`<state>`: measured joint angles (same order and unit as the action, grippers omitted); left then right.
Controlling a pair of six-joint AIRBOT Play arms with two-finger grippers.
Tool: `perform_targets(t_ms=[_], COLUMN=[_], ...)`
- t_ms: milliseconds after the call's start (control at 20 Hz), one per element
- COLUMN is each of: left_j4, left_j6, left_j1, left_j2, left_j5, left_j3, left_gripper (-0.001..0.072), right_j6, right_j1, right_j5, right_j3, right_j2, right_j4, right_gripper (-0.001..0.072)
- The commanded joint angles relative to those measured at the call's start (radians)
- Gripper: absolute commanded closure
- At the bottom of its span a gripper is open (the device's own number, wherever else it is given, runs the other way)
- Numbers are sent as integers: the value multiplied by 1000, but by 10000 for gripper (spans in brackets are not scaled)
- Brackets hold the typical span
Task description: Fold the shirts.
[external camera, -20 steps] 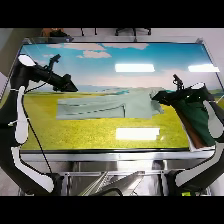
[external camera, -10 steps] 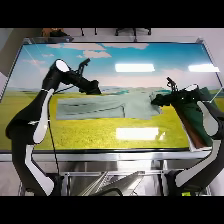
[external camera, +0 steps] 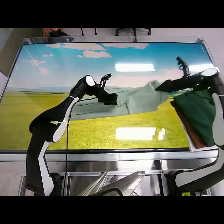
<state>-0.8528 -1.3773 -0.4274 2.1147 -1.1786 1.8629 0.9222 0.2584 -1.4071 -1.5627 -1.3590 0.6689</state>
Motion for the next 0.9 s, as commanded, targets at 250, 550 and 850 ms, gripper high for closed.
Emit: perform_targets(t_ms=[250,550,850], left_j4=[285,576,587], left_j6=[54,209,198], left_j1=[-121,51,434], left_j2=[45,-155,-550], left_j5=[228,-176,-381], left_j3=[2,1,1], left_gripper=[599,693,693], right_j6=[167,194,200], right_j1=[9,-169,-554], right_j5=[-173,-53,202], right_j3=[-177,-177,-177], right_j2=[160,145,-75], right_j4=[-67,-153,-135], right_gripper=[691,691,690])
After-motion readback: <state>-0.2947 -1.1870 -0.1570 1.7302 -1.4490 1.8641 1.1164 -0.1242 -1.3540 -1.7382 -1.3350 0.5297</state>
